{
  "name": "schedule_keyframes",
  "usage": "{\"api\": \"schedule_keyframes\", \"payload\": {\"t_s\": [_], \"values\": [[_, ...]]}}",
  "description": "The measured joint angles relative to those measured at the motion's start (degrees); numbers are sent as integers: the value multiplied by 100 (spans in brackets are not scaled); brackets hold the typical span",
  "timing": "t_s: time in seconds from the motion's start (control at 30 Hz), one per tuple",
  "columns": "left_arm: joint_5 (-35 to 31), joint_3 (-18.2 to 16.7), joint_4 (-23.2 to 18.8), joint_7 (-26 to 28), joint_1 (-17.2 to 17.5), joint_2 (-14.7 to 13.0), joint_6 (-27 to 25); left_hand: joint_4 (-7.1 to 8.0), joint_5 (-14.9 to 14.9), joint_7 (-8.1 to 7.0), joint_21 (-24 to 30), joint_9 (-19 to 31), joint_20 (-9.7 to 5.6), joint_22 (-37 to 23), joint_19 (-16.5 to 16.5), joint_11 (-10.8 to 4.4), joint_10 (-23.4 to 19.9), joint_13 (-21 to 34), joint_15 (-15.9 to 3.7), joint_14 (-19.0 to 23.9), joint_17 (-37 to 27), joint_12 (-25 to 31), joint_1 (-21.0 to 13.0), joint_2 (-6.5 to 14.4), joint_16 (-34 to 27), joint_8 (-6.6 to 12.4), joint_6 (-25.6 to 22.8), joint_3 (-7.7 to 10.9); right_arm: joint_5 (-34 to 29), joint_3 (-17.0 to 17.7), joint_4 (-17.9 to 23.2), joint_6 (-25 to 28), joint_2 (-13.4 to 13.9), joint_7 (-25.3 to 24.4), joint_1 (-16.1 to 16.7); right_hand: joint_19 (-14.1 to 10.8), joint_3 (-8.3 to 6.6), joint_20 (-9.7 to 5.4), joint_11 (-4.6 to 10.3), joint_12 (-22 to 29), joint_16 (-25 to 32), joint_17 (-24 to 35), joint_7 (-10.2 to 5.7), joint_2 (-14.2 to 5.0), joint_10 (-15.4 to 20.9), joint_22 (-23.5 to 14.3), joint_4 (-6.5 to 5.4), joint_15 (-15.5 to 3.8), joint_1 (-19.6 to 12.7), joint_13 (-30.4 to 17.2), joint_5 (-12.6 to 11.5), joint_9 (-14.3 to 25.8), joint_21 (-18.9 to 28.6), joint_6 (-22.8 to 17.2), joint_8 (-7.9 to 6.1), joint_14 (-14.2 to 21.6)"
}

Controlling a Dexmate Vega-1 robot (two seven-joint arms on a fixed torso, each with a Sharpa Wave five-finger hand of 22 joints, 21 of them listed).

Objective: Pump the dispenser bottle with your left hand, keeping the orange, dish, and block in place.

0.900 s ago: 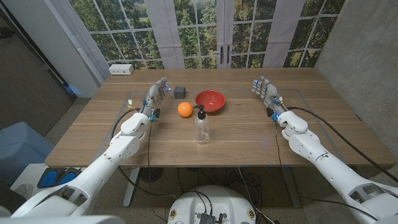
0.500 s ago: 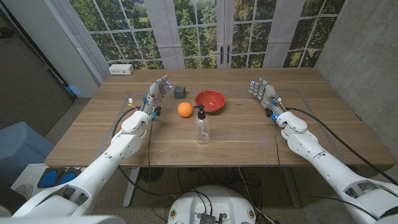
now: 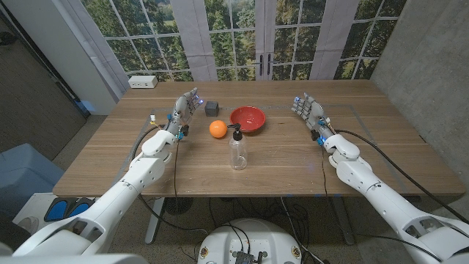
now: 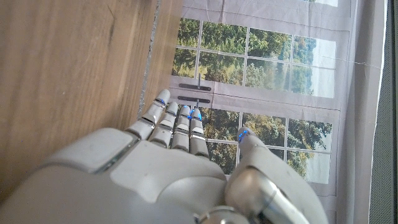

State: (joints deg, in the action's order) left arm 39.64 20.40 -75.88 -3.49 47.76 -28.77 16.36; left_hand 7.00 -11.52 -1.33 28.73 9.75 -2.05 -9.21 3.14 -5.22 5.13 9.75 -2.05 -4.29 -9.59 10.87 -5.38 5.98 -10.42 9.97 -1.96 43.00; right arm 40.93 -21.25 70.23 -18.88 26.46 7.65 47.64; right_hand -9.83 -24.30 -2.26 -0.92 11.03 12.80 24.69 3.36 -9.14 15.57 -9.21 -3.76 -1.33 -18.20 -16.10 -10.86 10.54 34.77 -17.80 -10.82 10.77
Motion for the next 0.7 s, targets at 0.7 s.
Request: {"api": "schedule_keyframes", "payload": {"t_s": [0.7], "values": [[60, -2, -49, -103, 2, -27, -19, -89, 0, -31, -77, -1, 0, 1, -61, -1, -44, 27, 10, 72, -1, 0, 0, 0, 0, 0, -31, -41, -297, 64, 749, -131, 141, -777, 647, -91, -38, 32, -51, 44, 45, -26, -31, 37, 92, 1, 180, 1, -143, 67, 27, -1, -87, -92, -26, 62]]}}
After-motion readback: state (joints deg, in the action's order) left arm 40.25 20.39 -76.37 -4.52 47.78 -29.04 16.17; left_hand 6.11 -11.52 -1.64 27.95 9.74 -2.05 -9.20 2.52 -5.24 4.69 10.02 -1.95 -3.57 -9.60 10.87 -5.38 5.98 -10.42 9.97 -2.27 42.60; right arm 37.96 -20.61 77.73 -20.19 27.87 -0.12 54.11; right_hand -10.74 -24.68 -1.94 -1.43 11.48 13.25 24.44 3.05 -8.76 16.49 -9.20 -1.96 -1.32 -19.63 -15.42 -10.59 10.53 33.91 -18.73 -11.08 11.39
